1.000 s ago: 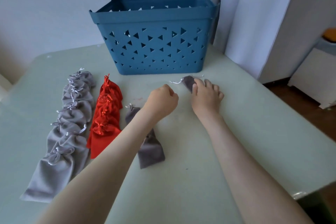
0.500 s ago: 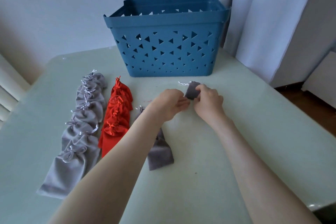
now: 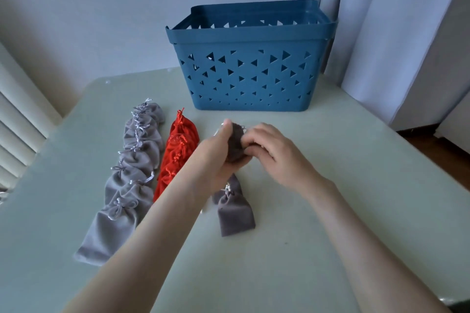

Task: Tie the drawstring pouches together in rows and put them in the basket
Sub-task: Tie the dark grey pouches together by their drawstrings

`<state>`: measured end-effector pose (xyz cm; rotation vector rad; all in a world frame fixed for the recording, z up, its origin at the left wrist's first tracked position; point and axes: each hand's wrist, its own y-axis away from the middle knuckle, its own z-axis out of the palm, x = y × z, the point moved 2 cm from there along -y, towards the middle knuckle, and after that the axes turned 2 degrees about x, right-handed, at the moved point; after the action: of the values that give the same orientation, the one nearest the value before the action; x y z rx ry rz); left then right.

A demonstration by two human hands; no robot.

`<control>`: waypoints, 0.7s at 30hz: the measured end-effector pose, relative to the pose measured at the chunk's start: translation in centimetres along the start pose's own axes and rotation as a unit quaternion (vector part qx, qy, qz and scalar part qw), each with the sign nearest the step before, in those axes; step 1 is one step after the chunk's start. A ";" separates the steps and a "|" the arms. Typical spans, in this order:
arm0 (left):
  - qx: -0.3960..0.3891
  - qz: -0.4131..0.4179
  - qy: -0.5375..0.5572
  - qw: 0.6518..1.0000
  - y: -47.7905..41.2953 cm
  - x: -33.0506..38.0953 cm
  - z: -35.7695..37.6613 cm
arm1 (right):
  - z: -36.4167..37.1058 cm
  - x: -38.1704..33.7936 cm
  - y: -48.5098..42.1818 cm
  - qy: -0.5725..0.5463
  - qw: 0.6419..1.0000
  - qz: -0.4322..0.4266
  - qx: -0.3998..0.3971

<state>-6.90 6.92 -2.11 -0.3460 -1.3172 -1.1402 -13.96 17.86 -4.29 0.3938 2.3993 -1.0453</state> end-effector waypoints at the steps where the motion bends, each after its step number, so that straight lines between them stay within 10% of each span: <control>1: 0.033 0.038 -0.024 0.998 0.5 -0.1 -0.8 | 0.2 -0.5 0.1 -0.013 1.000 -0.018 -0.019; 7: 0.066 0.134 -0.080 0.986 4.4 -2.5 -4.6 | 0.8 -1.9 0.3 -0.243 0.944 0.207 -0.082; 21: 0.059 0.235 -0.078 0.967 5.0 -3.3 -6.7 | 1.8 -3.0 0.5 -0.256 0.927 0.224 -0.160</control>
<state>1.47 5.64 -5.08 -0.6334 -1.3402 -0.6418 -10.69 16.64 -4.04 0.4554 1.8406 -0.4625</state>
